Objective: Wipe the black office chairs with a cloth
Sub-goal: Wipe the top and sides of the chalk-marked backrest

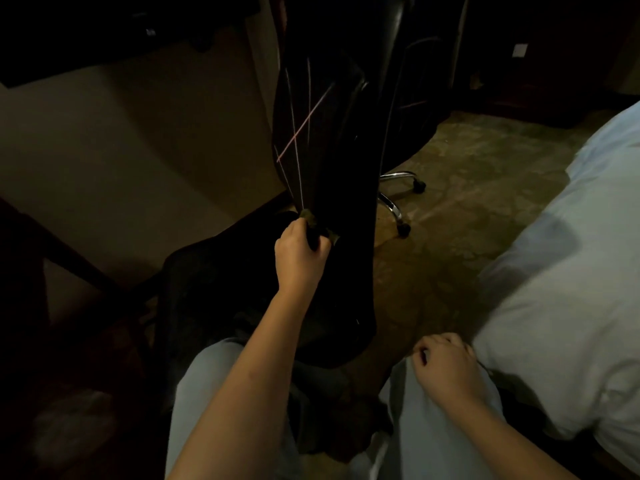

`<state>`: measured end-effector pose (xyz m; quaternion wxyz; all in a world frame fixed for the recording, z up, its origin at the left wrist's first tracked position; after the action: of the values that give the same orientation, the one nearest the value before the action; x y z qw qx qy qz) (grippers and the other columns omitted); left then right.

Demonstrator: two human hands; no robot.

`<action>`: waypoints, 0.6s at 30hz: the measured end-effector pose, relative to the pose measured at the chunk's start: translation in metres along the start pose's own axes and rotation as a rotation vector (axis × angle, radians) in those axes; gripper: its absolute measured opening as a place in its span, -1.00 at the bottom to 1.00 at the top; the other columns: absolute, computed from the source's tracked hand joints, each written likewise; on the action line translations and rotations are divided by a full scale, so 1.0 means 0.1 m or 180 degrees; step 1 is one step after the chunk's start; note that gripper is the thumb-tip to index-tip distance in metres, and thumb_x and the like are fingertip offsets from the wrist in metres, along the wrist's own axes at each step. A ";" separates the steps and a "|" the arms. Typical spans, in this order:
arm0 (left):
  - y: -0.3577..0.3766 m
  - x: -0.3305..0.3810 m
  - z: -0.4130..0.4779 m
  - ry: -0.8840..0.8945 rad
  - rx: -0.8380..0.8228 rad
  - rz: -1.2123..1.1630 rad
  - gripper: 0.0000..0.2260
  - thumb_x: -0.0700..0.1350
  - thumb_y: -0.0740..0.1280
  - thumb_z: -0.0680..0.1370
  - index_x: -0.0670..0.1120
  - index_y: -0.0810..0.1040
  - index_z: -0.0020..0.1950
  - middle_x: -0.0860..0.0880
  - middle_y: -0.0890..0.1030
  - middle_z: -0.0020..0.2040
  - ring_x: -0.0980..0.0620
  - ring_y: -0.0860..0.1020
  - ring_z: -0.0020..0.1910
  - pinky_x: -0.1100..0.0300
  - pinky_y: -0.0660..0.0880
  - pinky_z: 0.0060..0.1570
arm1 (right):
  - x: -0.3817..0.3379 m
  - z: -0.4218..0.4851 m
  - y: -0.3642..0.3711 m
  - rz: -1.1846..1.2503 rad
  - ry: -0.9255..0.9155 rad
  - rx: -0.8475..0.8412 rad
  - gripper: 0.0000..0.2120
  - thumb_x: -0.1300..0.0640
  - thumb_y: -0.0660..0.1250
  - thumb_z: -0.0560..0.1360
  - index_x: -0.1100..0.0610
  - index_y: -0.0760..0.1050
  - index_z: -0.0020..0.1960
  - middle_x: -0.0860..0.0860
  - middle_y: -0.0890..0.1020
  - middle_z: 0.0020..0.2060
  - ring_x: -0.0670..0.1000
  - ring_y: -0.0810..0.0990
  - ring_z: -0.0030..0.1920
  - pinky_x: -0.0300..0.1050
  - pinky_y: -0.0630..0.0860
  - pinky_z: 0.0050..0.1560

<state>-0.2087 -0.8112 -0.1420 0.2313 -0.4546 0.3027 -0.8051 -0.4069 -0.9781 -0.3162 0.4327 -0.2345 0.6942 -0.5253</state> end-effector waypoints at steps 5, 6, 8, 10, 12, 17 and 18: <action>-0.20 -0.11 -0.27 0.0139 -0.0088 -0.0057 -0.88 -0.17 0.34 0.53 -0.06 0.40 -0.12 0.10 0.41 -0.22 0.14 0.43 -0.28 0.38 0.30 -0.31 | -0.02 -0.03 0.00 0.0021 0.0066 -0.0008 -0.83 -0.03 0.17 0.56 -0.10 0.53 0.04 -0.15 0.57 0.05 -0.07 0.38 0.19 -0.09 0.33 0.21; -0.25 -0.14 -0.32 0.0134 -0.0103 -0.0105 -0.88 -0.18 0.34 0.54 -0.05 0.40 -0.12 0.13 0.40 -0.22 0.17 0.43 -0.28 0.41 0.31 -0.33 | -0.04 -0.03 -0.01 0.0035 0.0060 -0.0032 -0.83 -0.02 0.17 0.57 -0.09 0.53 0.04 -0.14 0.56 0.05 -0.07 0.38 0.20 -0.09 0.32 0.22; -0.37 -0.21 -0.40 0.0162 -0.0106 -0.0218 -0.87 -0.21 0.34 0.54 -0.04 0.42 -0.09 0.16 0.41 -0.21 0.22 0.43 -0.26 0.46 0.33 -0.29 | -0.09 -0.03 -0.01 0.0040 0.0050 -0.0077 -0.83 -0.02 0.18 0.57 -0.08 0.53 0.06 -0.13 0.56 0.06 -0.06 0.39 0.21 -0.08 0.33 0.23; -0.48 -0.26 -0.44 0.0218 -0.0088 -0.0253 -0.89 -0.24 0.36 0.52 -0.07 0.46 -0.08 0.11 0.45 -0.18 0.20 0.43 -0.23 0.48 0.34 -0.25 | -0.13 -0.03 0.00 0.0067 0.0039 -0.0094 -0.83 -0.04 0.18 0.57 -0.08 0.52 0.05 -0.11 0.55 0.07 -0.04 0.39 0.20 -0.06 0.34 0.20; -0.59 -0.27 -0.47 0.0331 -0.0050 -0.0217 -0.92 -0.28 0.38 0.49 -0.14 0.51 -0.08 0.07 0.49 -0.16 0.16 0.44 -0.19 0.50 0.32 -0.25 | -0.19 -0.05 0.01 0.0044 0.0046 -0.0136 -0.83 -0.05 0.18 0.56 -0.08 0.52 0.05 -0.10 0.56 0.07 -0.02 0.40 0.19 -0.05 0.34 0.18; -0.79 -0.14 -0.44 0.0723 0.0034 -0.0040 -0.85 -0.27 0.41 0.49 -0.21 0.57 0.05 -0.08 0.60 -0.04 0.04 0.54 -0.07 0.43 0.36 -0.13 | -0.31 -0.11 -0.01 -0.0059 0.0057 -0.0205 -0.81 -0.04 0.17 0.58 -0.06 0.51 0.11 -0.07 0.55 0.12 -0.02 0.38 0.20 -0.04 0.33 0.23; -0.84 -0.07 -0.42 0.0798 0.0144 -0.0125 -0.86 -0.26 0.41 0.49 -0.22 0.57 0.04 -0.09 0.60 -0.04 0.00 0.55 -0.06 0.40 0.38 -0.11 | -0.33 -0.13 -0.03 -0.0065 0.0065 -0.0210 -0.78 -0.03 0.17 0.59 -0.04 0.50 0.17 -0.06 0.54 0.16 -0.01 0.37 0.23 -0.04 0.32 0.26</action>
<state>-0.2498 -0.7352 -0.1043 0.1861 -0.3510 0.3020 -0.8666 -0.4011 -0.9469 -0.3012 0.4123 -0.2503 0.7131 -0.5089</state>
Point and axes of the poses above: each hand's wrist, its own z-axis towards the middle knuckle, its own y-axis out of the palm, x = y × z, the point moved 7 cm from there along z, towards the middle knuckle
